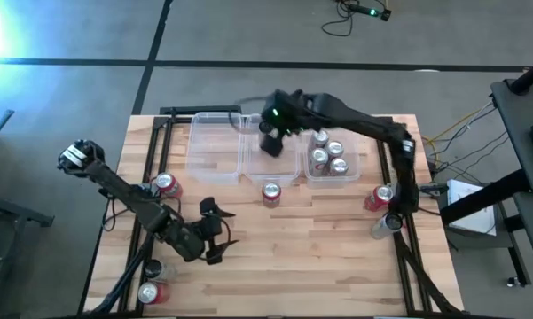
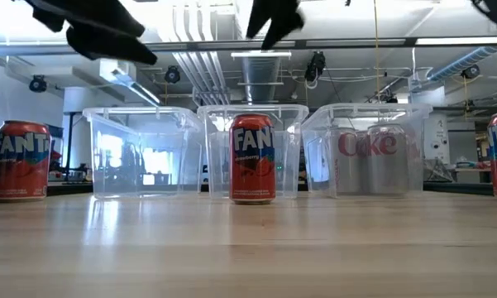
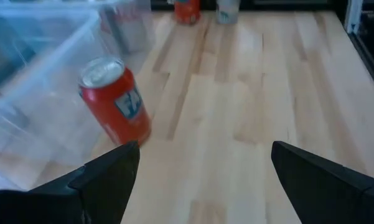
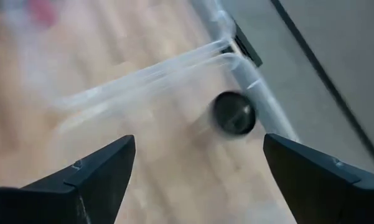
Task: Sort soda cans
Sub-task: Put the top right white pink soda can into the middle transparent bin
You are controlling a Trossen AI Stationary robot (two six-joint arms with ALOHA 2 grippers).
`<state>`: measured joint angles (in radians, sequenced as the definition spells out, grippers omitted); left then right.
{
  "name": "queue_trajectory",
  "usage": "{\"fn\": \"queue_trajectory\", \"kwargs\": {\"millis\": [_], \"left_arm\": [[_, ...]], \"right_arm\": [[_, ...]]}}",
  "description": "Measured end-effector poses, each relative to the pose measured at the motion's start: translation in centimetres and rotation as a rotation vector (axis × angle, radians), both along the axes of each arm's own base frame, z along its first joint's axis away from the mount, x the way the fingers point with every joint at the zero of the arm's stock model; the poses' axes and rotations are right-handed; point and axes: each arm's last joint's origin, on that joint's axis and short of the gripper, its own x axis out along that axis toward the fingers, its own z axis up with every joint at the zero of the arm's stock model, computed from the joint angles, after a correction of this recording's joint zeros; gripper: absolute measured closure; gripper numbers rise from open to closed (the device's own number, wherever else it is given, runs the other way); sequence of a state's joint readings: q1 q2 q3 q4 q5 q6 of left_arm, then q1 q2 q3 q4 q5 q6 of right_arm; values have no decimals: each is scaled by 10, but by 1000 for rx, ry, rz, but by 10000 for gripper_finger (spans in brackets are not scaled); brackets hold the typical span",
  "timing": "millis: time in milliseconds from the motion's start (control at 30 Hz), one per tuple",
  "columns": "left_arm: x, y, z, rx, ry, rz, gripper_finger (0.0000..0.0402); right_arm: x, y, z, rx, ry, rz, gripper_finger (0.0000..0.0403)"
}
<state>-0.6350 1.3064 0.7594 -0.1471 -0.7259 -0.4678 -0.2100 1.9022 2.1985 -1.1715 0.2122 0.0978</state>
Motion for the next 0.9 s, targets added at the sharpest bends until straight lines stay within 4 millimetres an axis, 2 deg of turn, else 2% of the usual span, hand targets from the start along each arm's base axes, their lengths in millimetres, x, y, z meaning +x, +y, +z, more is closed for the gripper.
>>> {"fn": "queue_trajectory", "kwargs": {"millis": [167,300,500,667,767,900], "left_arm": [[7,-2,4,67,-56,53,53],[19,-10,1,83,-138,46,53],[43,-29,-11,166,-206,-66,53],[67,-42,-6,272,-195,-114,53],[82,-52,-2,287,-190,-140,53],[97,-65,-7,276,-143,-247,53]], "right_arm": [[-25,83,17,64,63,66,65],[-46,144,13,81,163,59,71],[-77,215,-2,153,212,-32,61],[-106,252,-15,241,237,-121,38],[-127,266,-26,279,283,-161,33],[-158,272,-41,270,361,-162,33]]}}
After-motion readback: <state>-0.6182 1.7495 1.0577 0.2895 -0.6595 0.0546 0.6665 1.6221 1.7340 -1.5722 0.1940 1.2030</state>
